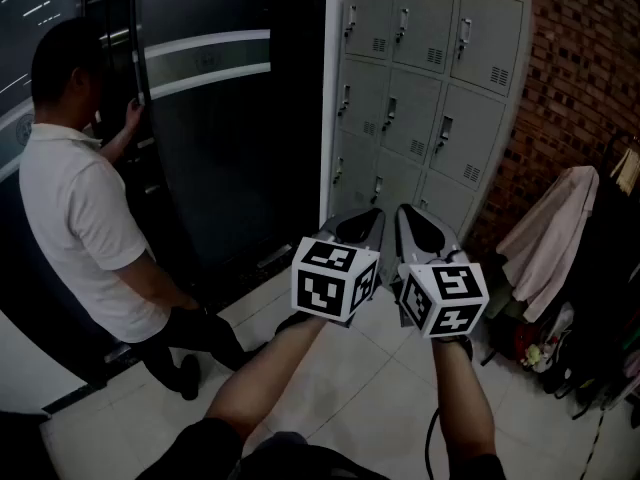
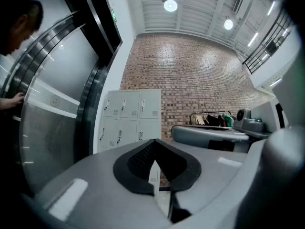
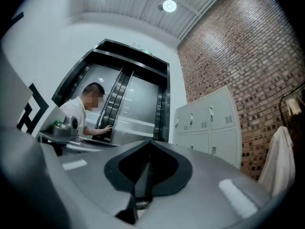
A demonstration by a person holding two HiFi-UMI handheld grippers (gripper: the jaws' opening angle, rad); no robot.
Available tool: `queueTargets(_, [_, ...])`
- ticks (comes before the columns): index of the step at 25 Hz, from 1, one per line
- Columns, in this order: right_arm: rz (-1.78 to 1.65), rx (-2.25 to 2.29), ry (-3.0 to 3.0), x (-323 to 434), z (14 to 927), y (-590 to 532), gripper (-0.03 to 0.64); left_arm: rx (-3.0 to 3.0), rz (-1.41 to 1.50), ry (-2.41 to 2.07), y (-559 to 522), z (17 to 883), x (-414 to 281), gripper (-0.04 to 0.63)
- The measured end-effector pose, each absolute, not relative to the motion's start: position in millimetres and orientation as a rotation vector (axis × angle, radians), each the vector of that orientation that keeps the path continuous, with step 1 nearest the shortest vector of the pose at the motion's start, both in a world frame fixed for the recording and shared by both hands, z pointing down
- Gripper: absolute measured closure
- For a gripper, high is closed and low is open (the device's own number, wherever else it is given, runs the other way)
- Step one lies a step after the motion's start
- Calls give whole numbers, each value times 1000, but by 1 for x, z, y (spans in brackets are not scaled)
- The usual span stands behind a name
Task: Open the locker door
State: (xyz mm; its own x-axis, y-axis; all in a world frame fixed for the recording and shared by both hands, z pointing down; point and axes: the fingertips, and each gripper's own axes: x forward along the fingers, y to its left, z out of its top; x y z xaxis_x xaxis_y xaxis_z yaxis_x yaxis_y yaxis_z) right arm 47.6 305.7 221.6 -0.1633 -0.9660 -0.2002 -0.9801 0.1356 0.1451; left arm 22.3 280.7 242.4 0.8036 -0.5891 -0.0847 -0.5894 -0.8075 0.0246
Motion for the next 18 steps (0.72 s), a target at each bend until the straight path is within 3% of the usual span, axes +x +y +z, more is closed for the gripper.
queueTargets(18, [285, -2046, 2265, 94, 261, 235, 616, -3028, 109, 919, 209, 273, 69, 591])
